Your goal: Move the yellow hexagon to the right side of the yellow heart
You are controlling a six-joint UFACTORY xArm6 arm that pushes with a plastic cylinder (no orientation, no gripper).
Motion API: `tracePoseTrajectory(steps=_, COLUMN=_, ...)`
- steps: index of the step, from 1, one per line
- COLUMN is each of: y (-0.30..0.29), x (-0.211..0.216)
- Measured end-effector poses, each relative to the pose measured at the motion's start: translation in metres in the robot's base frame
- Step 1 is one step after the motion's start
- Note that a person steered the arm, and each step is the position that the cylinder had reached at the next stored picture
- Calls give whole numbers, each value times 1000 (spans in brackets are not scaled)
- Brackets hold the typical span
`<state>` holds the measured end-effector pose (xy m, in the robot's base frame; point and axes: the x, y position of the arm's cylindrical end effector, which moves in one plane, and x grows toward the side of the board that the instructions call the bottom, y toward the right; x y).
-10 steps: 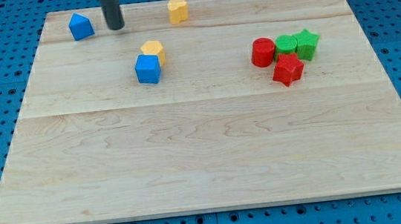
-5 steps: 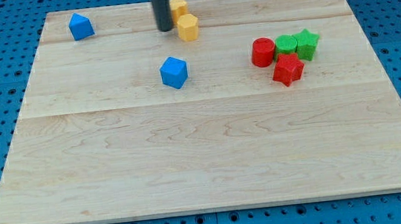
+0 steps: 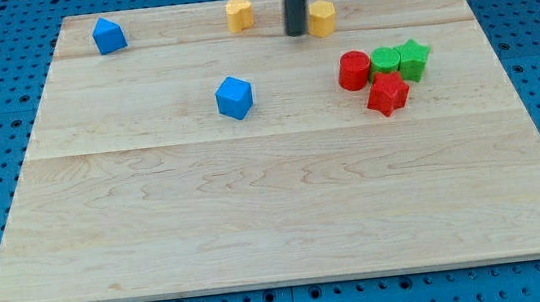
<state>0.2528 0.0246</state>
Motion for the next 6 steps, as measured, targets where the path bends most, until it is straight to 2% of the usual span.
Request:
tracePoseTrajectory(steps=1, y=23, x=-22)
tracePoseTrajectory(steps=2, y=26, x=-18)
tracePoseTrajectory(steps=4, y=24, x=25)
tracePoseTrajectory(steps=6, y=88, x=2)
